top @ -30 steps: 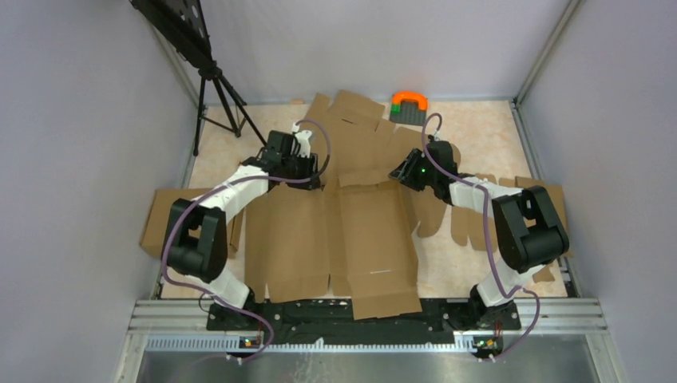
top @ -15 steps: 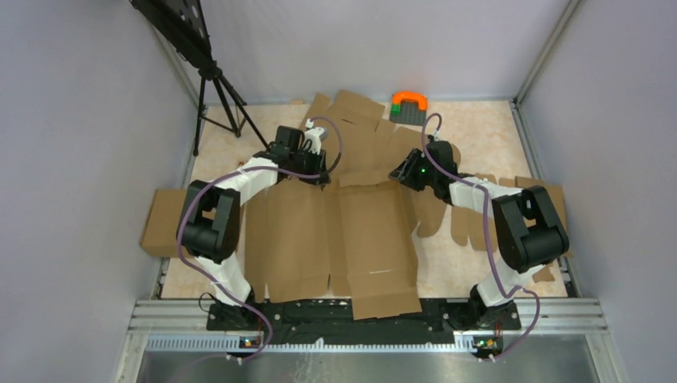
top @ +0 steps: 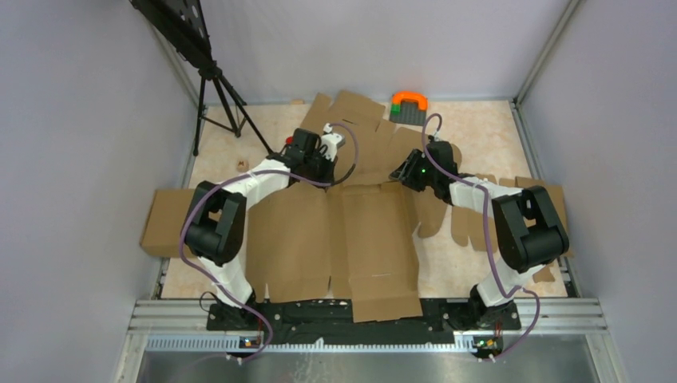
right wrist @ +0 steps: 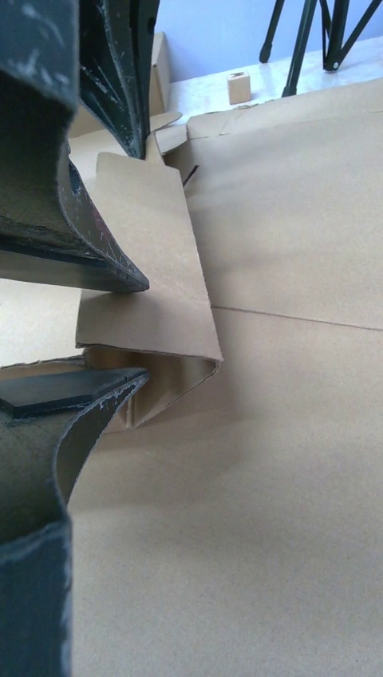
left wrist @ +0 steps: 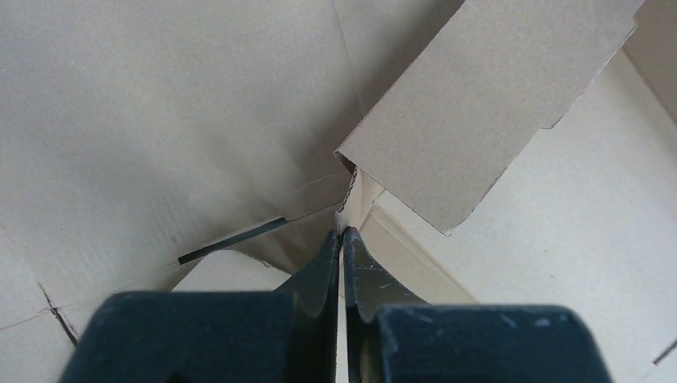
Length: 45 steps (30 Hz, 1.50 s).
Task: Fold the paper box
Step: Fold the paper box at the center of the board.
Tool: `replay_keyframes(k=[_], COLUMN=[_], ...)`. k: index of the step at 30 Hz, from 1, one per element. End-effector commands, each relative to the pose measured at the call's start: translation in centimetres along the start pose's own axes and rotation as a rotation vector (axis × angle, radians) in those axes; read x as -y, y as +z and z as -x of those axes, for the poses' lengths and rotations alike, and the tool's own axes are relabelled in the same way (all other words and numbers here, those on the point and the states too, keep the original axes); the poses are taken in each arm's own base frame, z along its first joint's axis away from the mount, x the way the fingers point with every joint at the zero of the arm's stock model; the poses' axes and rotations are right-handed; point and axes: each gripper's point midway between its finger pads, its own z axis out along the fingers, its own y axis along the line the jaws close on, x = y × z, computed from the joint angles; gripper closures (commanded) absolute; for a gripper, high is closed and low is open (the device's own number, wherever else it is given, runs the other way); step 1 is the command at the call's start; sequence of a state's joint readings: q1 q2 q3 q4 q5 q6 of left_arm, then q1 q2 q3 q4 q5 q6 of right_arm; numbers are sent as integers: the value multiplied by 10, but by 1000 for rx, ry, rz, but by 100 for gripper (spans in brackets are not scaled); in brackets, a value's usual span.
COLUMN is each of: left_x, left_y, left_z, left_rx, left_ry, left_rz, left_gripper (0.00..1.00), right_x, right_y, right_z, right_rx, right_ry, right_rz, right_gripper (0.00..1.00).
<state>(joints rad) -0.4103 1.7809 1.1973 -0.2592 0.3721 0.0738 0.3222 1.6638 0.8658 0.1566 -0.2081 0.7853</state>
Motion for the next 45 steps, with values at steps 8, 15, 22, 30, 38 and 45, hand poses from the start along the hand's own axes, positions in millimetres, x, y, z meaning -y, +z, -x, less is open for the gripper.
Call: replay_keyframes(k=[8,15,22,30,38,45], left_x=[27,27,29,26,32,38], left_y=[-8,-18,-16,-10,-14,-26], left_z=[14,19,16,7,7,4], left_rx=[42,124,133,121,215,353], left_ry=[134,131,101,37,-12,-34], left_rz=[88,114,109,128,130,163], left_gripper=[100,100,100,100,100,100], right_x=[-10,-12,-15,-13,-11,-11], right_y=[3,6,3,-11,-19,-21], right_z=[2,2,0,-8,-20,-28], right_rx=[-2,-7,-19,-32,-34,-22], right_ry=[-9,13,31,73,90,78], right_rz=[36,43,48,43,49,36], right_gripper=[60,55,46,39,51,51])
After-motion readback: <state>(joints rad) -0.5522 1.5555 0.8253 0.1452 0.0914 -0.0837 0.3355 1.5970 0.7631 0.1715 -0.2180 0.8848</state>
